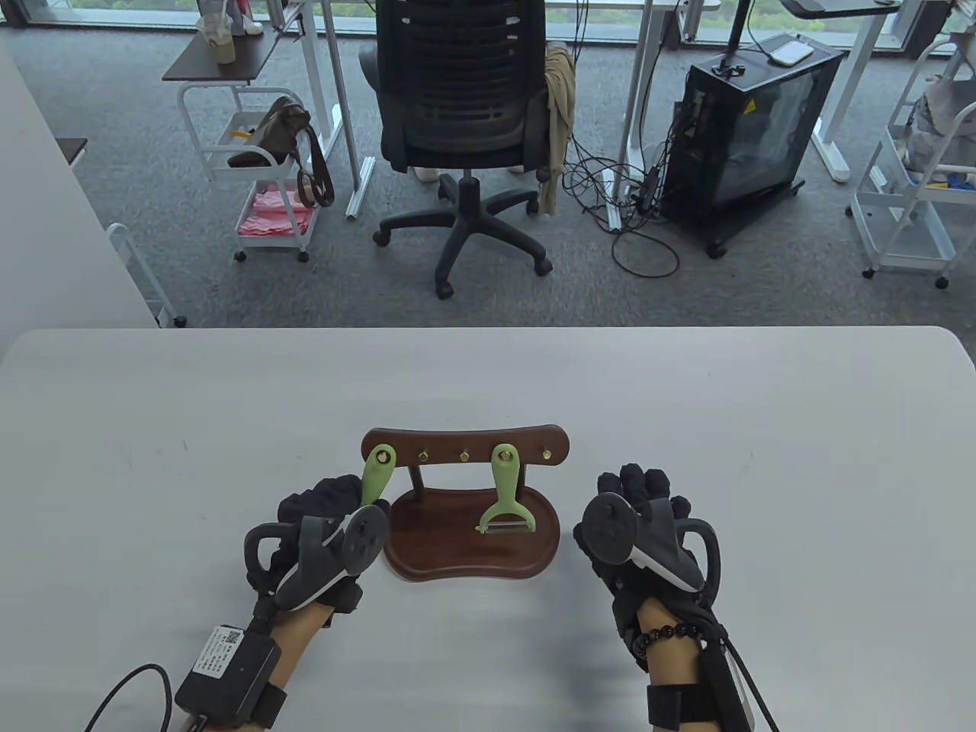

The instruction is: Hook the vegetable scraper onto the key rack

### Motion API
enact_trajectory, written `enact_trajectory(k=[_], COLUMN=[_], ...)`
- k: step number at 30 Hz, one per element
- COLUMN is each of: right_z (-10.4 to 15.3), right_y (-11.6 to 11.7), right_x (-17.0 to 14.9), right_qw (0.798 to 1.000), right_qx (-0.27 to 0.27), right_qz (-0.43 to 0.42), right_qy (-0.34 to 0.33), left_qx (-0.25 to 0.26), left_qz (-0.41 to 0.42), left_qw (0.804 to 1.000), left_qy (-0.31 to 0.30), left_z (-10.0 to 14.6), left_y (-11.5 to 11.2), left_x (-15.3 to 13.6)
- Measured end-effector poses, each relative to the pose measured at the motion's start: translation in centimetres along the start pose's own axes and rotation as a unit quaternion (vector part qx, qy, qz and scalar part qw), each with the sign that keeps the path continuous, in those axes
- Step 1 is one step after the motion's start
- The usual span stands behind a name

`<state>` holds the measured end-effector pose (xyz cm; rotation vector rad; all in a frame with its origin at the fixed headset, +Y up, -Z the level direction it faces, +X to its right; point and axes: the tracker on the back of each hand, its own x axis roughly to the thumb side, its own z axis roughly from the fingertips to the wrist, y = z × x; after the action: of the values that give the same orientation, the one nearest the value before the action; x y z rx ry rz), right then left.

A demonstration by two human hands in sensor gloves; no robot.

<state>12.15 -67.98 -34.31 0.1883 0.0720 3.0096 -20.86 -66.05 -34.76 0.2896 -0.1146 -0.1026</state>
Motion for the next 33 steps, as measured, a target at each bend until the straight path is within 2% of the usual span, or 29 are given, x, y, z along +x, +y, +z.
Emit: enact_trajectory(k=[11,17,21,24,33], right_z=[0.0,0.0,0.1,0.1,0.1], right_y=[0.0,0.0,0.1,0.2,0.2], right_x=[0.1,0.3,0.4,0.5,0.7], right_qw=[1.0,1.0,1.0,1.0,1.0], right_qx=[0.003,0.002,0.004,0.007,-0.01], right_qz=[-0.003,0.001,0.008,0.008,0.024], right_qy=[-0.001,-0.004,-0.005,-0.007,-0.011], left_qx=[-0.042,-0.028,-0.006,-0.011,-0.056], left_qz=[0.075,0.118,0.085,0.086,-0.005], left_qw=[0.996,0.991,0.995,0.995,0.998], left_qy=[0.017,0.053,0.05,0.041,0.002], left_z=[0.4,0.5,0.5,0.5,0.2], left_y=[-1.0,-0.5,-0.3,-0.7,-1.0], left_x=[-1.0,-4.1,-6.3,-7.1,-6.8])
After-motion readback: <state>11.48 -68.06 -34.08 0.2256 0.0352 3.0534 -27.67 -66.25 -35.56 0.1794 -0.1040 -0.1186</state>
